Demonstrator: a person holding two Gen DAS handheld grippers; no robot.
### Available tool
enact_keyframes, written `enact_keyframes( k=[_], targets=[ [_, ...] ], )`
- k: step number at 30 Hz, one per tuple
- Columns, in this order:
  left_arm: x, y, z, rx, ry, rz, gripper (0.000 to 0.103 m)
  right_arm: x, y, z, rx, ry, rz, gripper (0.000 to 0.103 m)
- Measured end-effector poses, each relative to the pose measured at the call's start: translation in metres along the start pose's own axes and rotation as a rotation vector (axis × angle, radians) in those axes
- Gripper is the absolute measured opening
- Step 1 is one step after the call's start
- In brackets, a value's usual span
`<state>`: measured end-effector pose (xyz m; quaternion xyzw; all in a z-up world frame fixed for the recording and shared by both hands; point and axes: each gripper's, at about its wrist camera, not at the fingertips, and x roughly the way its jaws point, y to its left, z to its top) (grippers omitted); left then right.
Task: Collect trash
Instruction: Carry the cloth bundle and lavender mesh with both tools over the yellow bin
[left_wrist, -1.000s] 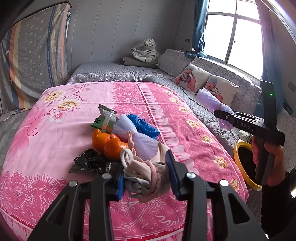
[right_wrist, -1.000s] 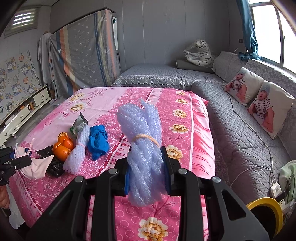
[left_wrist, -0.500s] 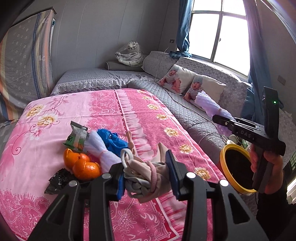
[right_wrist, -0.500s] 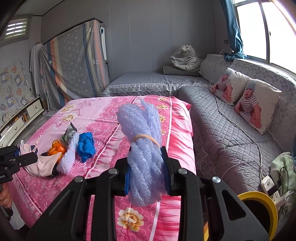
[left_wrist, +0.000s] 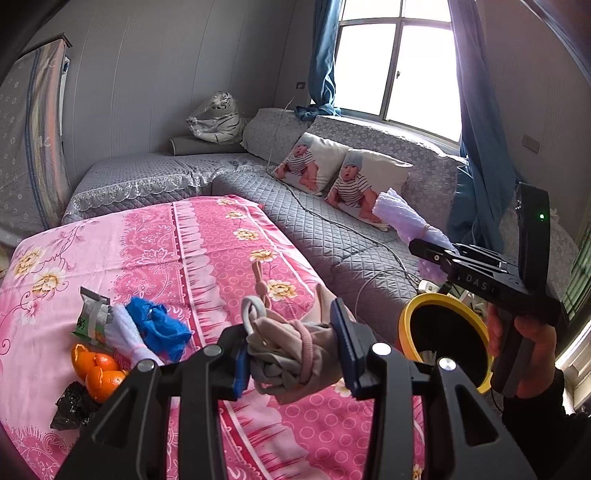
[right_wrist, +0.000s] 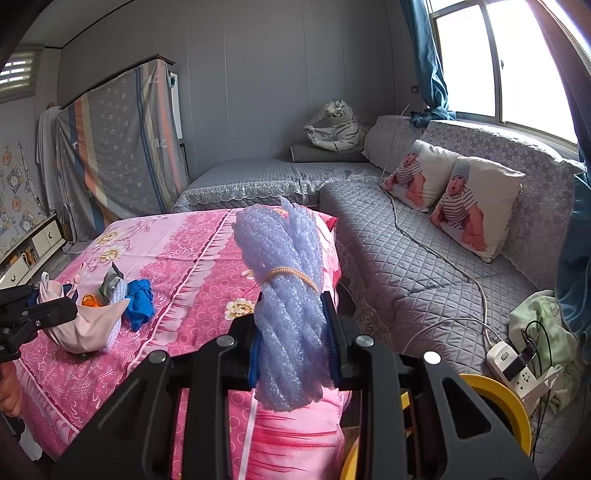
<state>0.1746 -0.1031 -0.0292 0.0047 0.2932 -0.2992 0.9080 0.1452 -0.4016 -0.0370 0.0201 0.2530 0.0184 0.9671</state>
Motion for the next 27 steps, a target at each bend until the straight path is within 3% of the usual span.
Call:
enact_keyframes(
  k=[27],
  targets=[
    [0.081,-0.122,0.024,0.127,0.055,-0.225,0.036,-0.046,-0.109,-0.031,0.147,-0.027,-0.194,0.026]
  ],
)
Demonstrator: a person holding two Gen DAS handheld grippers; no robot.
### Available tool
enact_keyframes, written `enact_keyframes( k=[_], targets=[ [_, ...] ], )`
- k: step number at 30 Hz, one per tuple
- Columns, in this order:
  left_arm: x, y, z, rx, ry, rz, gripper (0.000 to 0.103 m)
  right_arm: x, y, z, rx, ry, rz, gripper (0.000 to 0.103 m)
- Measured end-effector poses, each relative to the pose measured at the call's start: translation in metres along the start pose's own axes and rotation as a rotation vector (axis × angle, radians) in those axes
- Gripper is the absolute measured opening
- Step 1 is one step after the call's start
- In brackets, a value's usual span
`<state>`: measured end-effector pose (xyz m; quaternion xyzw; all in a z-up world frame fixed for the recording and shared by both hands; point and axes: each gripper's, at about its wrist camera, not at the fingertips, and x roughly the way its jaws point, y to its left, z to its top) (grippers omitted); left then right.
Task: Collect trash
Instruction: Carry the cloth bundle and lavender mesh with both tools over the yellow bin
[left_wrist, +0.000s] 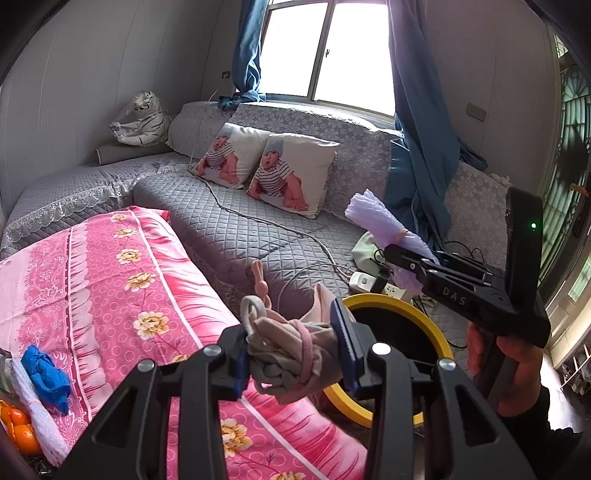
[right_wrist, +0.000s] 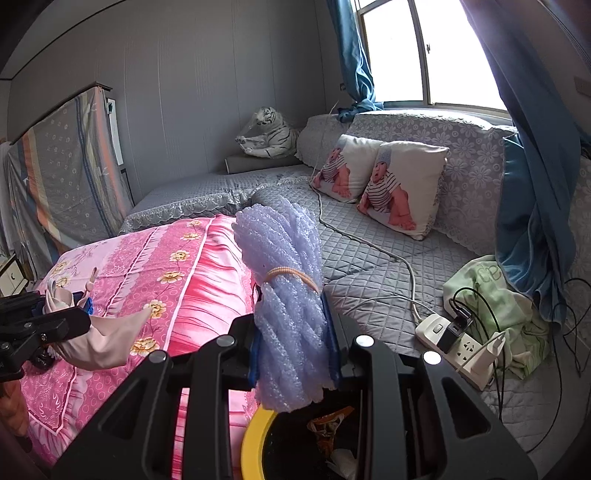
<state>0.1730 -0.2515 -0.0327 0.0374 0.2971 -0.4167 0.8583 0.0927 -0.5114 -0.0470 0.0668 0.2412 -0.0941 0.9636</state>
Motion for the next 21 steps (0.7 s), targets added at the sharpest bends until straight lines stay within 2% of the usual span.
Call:
enact_keyframes(
  k=[8,21],
  targets=[
    [0.034,-0.030,0.002,0.033,0.041,-0.065,0.036,-0.002,-0.031,-0.013,0.041,0.021,-0.061,0.026],
    [0.080,-0.049,-0.007,0.056,0.123,-0.098,0.036,0.006,-0.070,-0.040,0.115,0.091,-0.110,0.026]
  ],
)
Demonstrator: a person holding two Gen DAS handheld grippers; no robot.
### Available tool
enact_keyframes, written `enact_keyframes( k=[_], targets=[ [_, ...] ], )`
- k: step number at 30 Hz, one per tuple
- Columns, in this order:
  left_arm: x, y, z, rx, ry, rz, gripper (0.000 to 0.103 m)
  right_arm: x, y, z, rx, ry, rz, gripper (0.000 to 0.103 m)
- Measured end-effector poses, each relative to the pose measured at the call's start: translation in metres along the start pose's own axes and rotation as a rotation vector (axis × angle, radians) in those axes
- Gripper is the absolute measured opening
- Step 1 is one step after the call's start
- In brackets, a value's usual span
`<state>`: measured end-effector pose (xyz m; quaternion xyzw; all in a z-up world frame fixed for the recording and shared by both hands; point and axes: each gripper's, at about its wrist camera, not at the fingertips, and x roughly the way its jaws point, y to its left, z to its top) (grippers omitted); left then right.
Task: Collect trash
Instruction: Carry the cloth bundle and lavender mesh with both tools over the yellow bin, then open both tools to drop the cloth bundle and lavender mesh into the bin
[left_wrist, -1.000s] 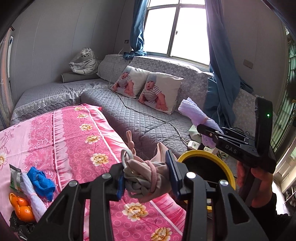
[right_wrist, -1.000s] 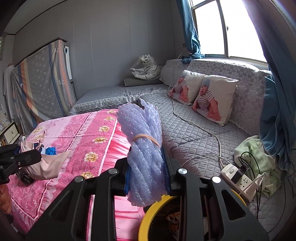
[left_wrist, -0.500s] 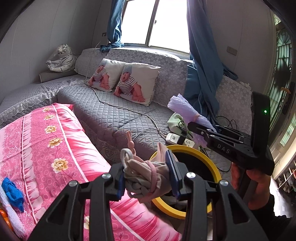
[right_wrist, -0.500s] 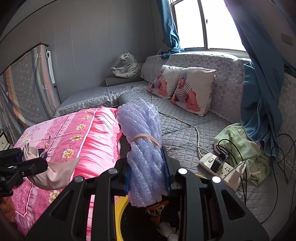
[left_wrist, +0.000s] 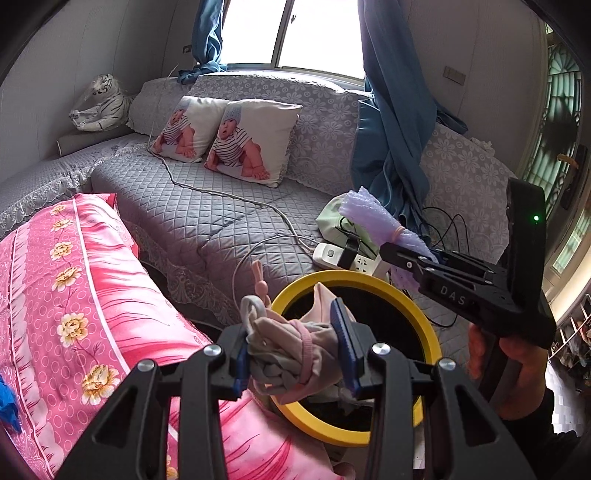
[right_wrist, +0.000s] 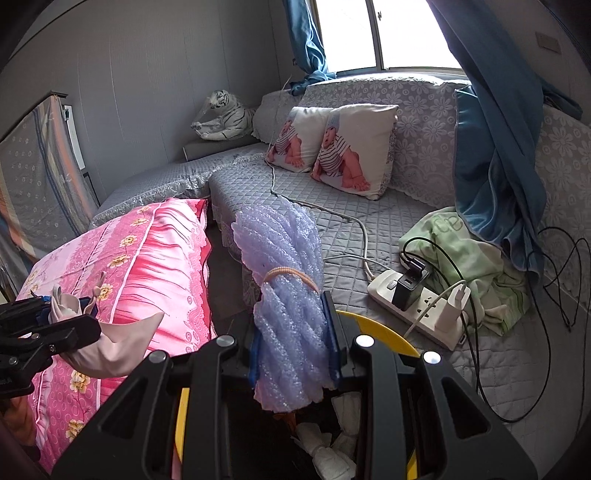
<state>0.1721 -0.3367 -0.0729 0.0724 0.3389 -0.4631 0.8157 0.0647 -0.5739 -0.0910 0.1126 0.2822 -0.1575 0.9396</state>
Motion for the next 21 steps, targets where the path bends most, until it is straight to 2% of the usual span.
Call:
enact_keyframes(
  k=[21],
  targets=[
    [0.061,-0.026,-0.020,0.023,0.126,-0.041,0.036,0.027,-0.037,-0.034,0.071,0.106,-0.069,0.026]
  ],
)
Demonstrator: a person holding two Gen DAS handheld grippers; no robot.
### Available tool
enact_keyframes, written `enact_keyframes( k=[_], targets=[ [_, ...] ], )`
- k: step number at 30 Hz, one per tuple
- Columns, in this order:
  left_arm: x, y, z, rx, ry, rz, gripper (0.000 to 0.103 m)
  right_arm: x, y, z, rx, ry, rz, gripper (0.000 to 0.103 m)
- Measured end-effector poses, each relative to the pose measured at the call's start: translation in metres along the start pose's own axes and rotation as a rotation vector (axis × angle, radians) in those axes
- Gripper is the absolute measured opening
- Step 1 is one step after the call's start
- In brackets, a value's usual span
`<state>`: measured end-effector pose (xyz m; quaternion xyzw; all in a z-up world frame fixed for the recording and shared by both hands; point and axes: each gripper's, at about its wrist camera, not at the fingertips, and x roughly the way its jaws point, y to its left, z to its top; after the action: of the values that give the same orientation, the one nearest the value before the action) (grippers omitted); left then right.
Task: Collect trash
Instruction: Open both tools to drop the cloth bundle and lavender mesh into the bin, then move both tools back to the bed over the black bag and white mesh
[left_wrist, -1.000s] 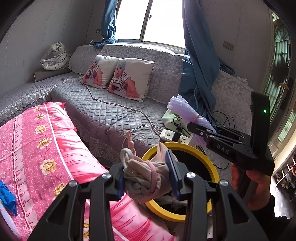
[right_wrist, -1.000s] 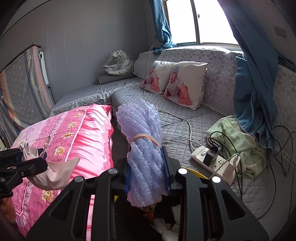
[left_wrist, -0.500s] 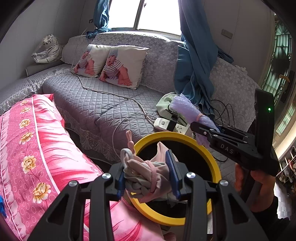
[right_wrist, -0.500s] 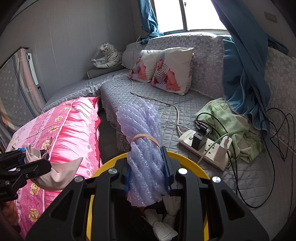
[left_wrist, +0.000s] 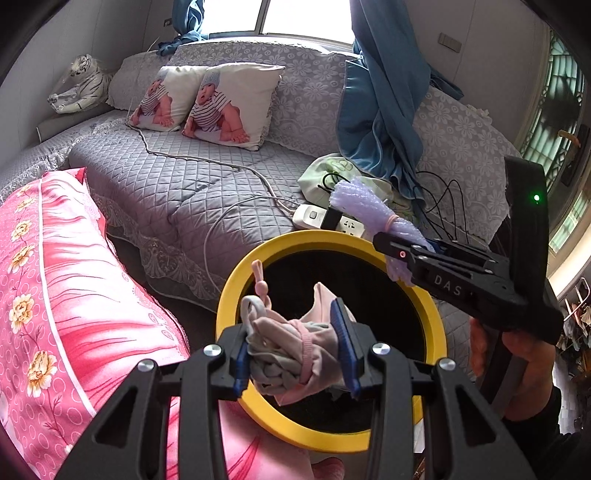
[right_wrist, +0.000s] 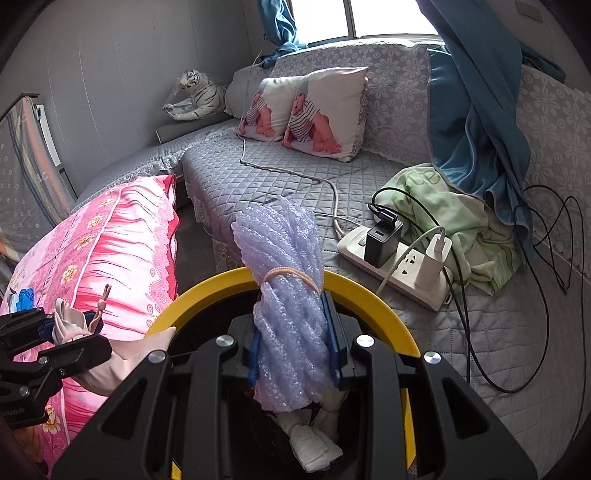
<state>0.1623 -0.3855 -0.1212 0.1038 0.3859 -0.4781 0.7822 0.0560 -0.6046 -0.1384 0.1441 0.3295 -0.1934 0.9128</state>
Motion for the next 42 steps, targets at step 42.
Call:
enact_keyframes(
  k=[42],
  targets=[
    [-0.156,0.131,-0.032,-0.187,-0.200,0.272,0.058,-0.027,0.055,0.027,-0.041,-0.052,0.129,0.057]
  ],
)
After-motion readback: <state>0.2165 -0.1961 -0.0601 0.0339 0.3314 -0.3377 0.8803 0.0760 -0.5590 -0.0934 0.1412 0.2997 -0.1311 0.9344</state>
